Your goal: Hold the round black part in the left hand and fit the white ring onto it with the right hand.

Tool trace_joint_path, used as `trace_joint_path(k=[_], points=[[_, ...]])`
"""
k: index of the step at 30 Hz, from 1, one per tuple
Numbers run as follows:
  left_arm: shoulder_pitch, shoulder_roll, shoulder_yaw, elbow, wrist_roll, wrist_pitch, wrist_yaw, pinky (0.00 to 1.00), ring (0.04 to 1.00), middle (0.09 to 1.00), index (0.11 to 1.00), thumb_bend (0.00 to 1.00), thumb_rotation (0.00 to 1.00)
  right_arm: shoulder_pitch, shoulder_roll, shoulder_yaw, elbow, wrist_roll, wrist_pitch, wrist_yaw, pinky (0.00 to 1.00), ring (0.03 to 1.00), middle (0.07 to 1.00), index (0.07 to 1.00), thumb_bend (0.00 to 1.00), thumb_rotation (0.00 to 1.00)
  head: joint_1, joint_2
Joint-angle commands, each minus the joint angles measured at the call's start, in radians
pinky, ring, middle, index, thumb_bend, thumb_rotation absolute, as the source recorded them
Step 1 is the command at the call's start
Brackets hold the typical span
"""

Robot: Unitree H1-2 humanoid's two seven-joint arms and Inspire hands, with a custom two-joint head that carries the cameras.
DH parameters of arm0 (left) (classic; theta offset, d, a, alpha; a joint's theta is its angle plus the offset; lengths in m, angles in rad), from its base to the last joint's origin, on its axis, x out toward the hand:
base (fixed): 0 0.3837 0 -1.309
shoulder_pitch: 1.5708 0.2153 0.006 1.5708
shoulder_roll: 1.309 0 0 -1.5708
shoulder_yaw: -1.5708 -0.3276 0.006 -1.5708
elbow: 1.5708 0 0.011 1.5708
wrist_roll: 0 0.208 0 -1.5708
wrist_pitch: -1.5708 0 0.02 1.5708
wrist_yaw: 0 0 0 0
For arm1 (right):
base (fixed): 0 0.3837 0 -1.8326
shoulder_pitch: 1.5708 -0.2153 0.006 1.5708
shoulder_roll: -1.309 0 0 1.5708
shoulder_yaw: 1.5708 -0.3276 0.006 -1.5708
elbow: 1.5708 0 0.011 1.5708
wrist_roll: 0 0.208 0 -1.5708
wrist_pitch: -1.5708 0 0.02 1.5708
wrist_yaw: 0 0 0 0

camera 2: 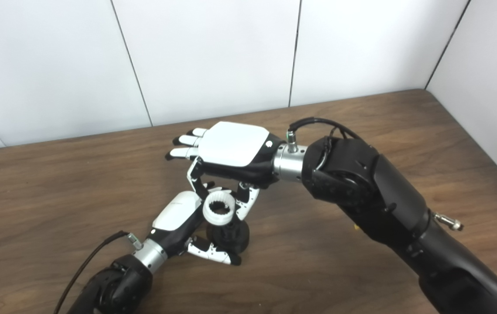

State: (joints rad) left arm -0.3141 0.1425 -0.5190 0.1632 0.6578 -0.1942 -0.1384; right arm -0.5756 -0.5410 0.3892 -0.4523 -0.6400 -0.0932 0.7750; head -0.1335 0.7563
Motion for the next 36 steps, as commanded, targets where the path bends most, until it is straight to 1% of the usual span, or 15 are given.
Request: trace_joint_path(k=[1,4,8,22,25,28,36], points=[[0.004,0.0,-0.009,-0.023,0.009,0.005,-0.022,1.0,0.894,0.864,0.477,0.51,0.05,-0.029,-0.004,-0.013,0.0,0.004,-0.024,-0.009,1.0,1.0,0.969,0.481,0.52,0.12,0.0,0.001],[0.006,0.001,-0.009,-0.027,0.01,0.009,-0.025,1.0,0.894,0.863,0.477,0.51,0.05,-0.03,-0.005,-0.012,0.004,0.004,-0.033,-0.009,1.0,1.0,0.967,0.481,0.52,0.12,-0.005,0.001],[0.009,0.002,-0.008,-0.032,0.004,0.011,-0.027,1.0,0.899,0.866,0.477,0.51,0.05,-0.036,-0.008,-0.005,-0.003,-0.009,-0.033,0.017,1.0,1.0,0.975,0.48,0.52,0.12,-0.011,0.004],[0.019,-0.002,-0.007,-0.045,0.002,0.018,-0.027,1.0,0.899,0.864,0.477,0.51,0.05,-0.062,-0.022,-0.007,-0.001,-0.035,-0.093,0.062,1.0,1.0,0.971,0.482,0.52,0.12,-0.017,0.007],[0.019,-0.004,-0.007,-0.044,0.002,0.02,-0.027,1.0,0.901,0.864,0.477,0.52,0.05,-0.068,-0.024,-0.002,-0.006,-0.044,-0.096,0.084,1.0,1.0,0.981,0.482,0.52,0.12,-0.022,0.006],[0.019,-0.005,-0.007,-0.038,0.002,0.013,-0.02,1.0,0.901,0.864,0.477,0.52,0.05,-0.065,-0.022,-0.003,-0.003,-0.051,-0.111,0.085,1.0,1.0,0.972,0.481,0.52,0.13,-0.021,0.006],[0.017,-0.008,-0.005,-0.037,0.002,0.019,-0.022,1.0,0.904,0.865,0.477,0.51,0.05,-0.057,-0.017,-0.01,0.01,-0.044,-0.128,0.078,1.0,1.0,0.966,0.48,0.52,0.13,-0.015,0.004]])
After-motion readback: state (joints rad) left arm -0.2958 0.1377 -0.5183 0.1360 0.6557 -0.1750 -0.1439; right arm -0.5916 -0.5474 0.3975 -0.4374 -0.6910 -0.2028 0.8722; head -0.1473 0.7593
